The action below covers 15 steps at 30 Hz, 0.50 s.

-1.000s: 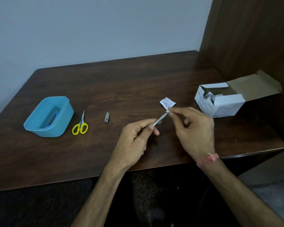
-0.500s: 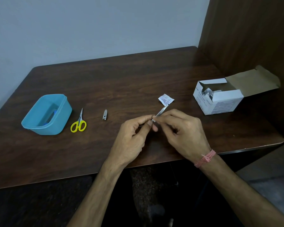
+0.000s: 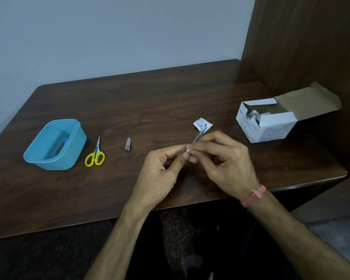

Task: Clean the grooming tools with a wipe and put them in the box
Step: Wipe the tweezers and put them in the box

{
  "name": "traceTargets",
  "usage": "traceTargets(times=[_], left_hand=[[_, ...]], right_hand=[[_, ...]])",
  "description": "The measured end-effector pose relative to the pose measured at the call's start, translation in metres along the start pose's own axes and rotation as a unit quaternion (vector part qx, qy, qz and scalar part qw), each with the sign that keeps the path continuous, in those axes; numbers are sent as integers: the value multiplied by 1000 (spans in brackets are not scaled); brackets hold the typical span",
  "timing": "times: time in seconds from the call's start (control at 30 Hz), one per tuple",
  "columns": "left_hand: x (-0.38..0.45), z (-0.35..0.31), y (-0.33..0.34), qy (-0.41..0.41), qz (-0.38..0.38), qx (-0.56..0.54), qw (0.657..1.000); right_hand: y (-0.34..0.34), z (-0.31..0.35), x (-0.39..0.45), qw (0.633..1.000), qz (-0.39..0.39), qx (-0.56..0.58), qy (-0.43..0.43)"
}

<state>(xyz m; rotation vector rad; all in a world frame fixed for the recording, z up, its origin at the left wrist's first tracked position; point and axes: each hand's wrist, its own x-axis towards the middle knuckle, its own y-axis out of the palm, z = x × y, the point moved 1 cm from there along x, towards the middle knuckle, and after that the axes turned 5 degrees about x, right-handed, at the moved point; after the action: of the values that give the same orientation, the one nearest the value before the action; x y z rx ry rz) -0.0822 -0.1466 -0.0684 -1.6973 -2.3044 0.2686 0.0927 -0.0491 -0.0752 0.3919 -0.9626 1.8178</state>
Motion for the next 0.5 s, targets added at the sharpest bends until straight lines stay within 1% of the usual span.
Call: traceTargets(times=[0.17, 0.2, 0.27, 0.37, 0.4, 0.43, 0.5], left_hand=[[0, 3, 0, -10, 12, 21, 1000], [0, 3, 0, -14, 14, 19, 1000], [0, 3, 0, -18, 14, 13, 1000], [1, 3, -1, -18, 7, 16, 1000], [1, 3, -1, -17, 5, 20, 1000], [1, 3, -1, -17, 5, 24, 1000], [2, 3, 0, -22, 4, 27, 999]], right_hand=[[-5, -10, 7, 988, -102, 18, 111], [-7, -11, 8, 986, -111, 24, 124], [-6, -9, 7, 988, -92, 38, 119], [-2, -2, 4, 995, -28, 50, 82], [-2, -3, 4, 995, -25, 48, 85], [-2, -7, 4, 993, -37, 41, 99], [-6, -15, 7, 984, -88, 37, 153]])
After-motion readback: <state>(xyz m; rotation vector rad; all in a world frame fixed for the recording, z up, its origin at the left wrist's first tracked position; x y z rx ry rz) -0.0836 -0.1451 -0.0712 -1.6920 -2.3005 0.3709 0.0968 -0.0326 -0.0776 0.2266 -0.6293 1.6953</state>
